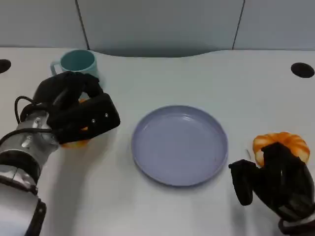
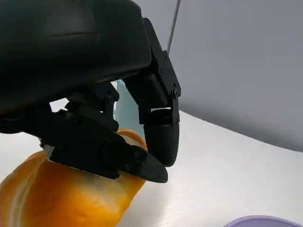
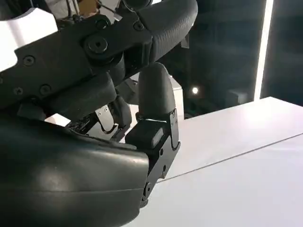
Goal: Grasp the bread from the table and place it into the plate.
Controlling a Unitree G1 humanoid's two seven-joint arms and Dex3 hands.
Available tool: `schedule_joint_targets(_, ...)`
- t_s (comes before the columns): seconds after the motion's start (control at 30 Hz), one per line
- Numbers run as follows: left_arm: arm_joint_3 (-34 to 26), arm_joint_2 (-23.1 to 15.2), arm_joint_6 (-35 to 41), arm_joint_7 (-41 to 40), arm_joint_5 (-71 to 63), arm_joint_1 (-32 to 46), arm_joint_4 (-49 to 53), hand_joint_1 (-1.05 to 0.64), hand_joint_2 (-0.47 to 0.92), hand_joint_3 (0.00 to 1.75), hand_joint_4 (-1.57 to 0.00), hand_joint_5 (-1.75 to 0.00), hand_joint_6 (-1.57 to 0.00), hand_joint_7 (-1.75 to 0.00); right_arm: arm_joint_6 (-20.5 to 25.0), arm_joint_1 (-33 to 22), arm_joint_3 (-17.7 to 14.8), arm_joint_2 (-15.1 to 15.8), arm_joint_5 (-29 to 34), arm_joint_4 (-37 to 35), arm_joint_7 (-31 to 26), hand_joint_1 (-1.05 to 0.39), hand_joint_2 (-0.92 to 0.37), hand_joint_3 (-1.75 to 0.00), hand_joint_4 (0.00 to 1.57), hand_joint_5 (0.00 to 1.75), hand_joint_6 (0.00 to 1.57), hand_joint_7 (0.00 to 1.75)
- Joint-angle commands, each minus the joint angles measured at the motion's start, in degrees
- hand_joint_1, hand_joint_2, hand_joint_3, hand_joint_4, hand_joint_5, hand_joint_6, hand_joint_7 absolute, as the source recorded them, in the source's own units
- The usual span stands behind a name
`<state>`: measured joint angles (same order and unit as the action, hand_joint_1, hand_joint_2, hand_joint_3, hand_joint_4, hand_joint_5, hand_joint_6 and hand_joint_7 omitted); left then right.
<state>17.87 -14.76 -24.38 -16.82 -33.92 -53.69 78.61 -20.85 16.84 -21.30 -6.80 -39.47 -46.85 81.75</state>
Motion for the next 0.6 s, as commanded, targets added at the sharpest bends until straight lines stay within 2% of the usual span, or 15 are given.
schedule_joint_targets(0.03, -1.25, -0.03, -2.28, -0.08, 1.57, -1.27, -0.54, -0.11, 0.80, 0.00, -1.18, -1.35, -0.99, -1.11, -0.01, 0.86, 0.16, 1.59, 0.68, -0.47, 0.48, -0.37, -0.88, -0.02, 0.86, 1.75, 0.69, 1.70)
schedule_joint_targets(0.17, -1.79, 0.20, -4.17, -0.06, 1.87, -1.75, -0.79, -0.10, 0.80, 0.00, -1.21, -1.34, -1.02, -1.08, -2.27, 1.65, -0.31, 1.50, 1.16, -1.52, 0.56, -0.41, -0.88, -0.01, 0.87, 1.75, 0.69, 1.72)
schedule_joint_targets(0.23, -1.36, 0.30, -5.33, -0.62, 1.54, -2.33, -1.02, -0.12, 0.80, 0.00, -1.16, -1.34, -1.02, -1.07, -2.15, 1.86, -0.43, 1.22, 0.89, -1.71, 0.27, -0.40, -0.87, 0.00, 0.88, 1.75, 0.79, 1.39)
schedule_joint_targets(0.27, -1.15, 0.36, -5.74, -0.84, 1.39, -2.56, -1.09, -0.13, 0.80, 0.00, -1.15, -1.35, -1.01, -1.06, -1.47, 1.57, -0.12, 1.19, 1.09, -1.23, -0.50, -0.40, -0.86, 0.00, 0.87, 1.75, 0.81, 1.36)
schedule_joint_targets(0.3, -1.07, 0.43, -6.29, -1.08, 1.36, -2.70, -1.14, -0.13, 0.80, 0.00, -1.14, -1.36, -1.01, -1.06, -1.25, 1.34, 0.11, 1.12, 1.33, -0.91, -1.16, -0.41, -0.86, 0.00, 0.87, 1.75, 0.77, 1.46)
schedule_joint_targets(0.33, -1.06, 0.56, -6.81, -1.12, 1.43, -2.90, -1.22, -0.11, 0.80, 0.00, -1.13, -1.37, -1.00, -1.05, -1.15, 1.24, 0.17, 0.95, 1.27, -0.76, -1.41, -0.40, -0.87, -0.01, 0.87, 1.75, 0.70, 1.62)
schedule_joint_targets(0.4, -1.16, 0.93, -8.02, -1.13, 1.66, -3.35, -1.39, -0.12, 0.80, 0.00, -1.11, -1.37, -1.00, -1.04, -1.33, 1.77, -0.02, 0.99, 0.96, -1.71, -0.59, -0.39, -0.88, -0.01, 0.86, 1.75, 0.66, 1.71)
schedule_joint_targets(0.5, -1.20, 1.30, -9.93, -1.27, 1.82, -3.92, -1.62, -0.14, 0.80, 0.00, -1.09, -1.37, -0.99, -1.02, -2.41, 2.69, -0.61, 1.03, 0.64, -3.19, 0.43, -0.39, -0.88, -0.01, 0.86, 1.75, 0.66, 1.74)
schedule_joint_targets(0.53, -1.16, 1.37, -10.50, -1.53, 1.76, -4.06, -1.67, -0.14, 0.80, 0.00, -1.09, -1.38, -0.99, -1.01, -2.49, 2.92, -0.78, 1.03, 0.51, -3.52, 0.67, -0.38, -0.88, -0.01, 0.86, 1.75, 0.69, 1.63)
schedule_joint_targets(0.57, -1.16, 1.60, -10.92, -1.65, 1.79, -4.44, -1.79, -0.14, 0.79, 0.00, -1.08, -1.38, -0.99, -1.00, -2.65, 2.91, -0.82, 1.06, 0.71, -3.67, 0.26, -0.37, -0.88, 0.00, 0.86, 1.75, 0.71, 1.58)
schedule_joint_targets(0.6, -1.20, 1.81, -11.25, -1.70, 1.83, -4.81, -1.88, -0.17, 0.80, 0.00, -1.07, -1.38, -0.98, -0.99, -2.37, 2.98, -0.81, 1.19, 0.82, -3.89, 0.16, -0.39, -0.87, 0.00, 0.87, 1.75, 0.70, 1.62)
